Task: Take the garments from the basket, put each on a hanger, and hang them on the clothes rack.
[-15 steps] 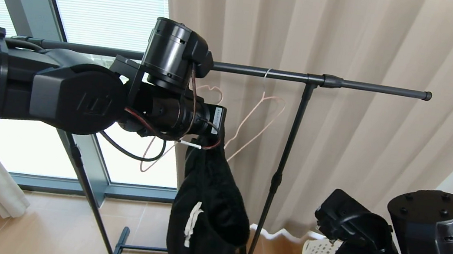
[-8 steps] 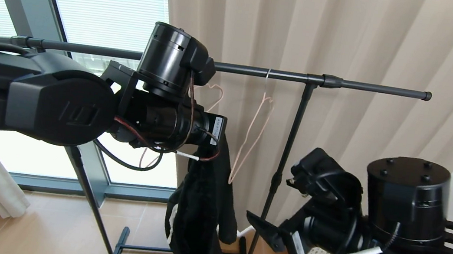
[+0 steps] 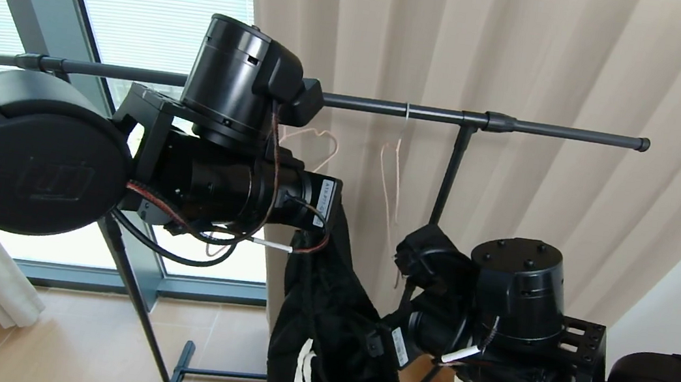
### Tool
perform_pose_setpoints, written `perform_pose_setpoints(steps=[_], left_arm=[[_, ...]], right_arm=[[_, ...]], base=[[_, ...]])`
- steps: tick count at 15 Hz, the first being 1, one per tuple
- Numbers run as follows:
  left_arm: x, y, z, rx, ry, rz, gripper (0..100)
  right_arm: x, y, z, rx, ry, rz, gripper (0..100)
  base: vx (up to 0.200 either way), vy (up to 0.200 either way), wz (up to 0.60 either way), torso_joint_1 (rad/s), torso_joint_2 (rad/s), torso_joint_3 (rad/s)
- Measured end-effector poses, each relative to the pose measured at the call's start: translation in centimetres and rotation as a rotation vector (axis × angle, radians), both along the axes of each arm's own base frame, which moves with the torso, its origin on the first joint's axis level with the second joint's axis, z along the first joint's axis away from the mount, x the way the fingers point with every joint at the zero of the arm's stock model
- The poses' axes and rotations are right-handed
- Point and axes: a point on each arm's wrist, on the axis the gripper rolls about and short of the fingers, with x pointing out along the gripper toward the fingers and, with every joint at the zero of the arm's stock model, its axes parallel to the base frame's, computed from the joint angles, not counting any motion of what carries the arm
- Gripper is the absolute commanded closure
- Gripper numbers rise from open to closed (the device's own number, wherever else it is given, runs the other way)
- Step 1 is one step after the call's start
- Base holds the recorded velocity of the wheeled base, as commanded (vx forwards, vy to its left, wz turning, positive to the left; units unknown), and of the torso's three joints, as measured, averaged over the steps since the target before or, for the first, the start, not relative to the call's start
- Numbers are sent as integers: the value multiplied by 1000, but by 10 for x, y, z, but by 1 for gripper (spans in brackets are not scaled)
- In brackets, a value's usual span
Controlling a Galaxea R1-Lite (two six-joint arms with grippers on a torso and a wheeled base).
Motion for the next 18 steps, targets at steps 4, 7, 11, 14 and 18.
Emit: perform_pose_setpoints(steps=[4,7,11,14,18], left_arm=[[-13,4,9,-16,-17,-19,100],[-19,9,13,-25,-26,-22,100],[-22,12,16,-29,-30,-24,100],[-25,14,19,-39,-38,-26,100],[-27,16,18,-36,-33,-26,100]], right_arm=[[-2,-12,-19,-44,52,-21,0],[-2,-13,-24,-46,57,-18,0],[-4,-13,-32,-59,70,-16,0],[-6,-15,-38,-76,90,-14,0],[-3,-12,-40,-34,46,-12,100]], base=[[0,0,0,0,0,0],[0,0,0,0,0,0],[0,0,0,0,0,0],[0,0,0,0,0,0],[0,0,0,0,0,0]])
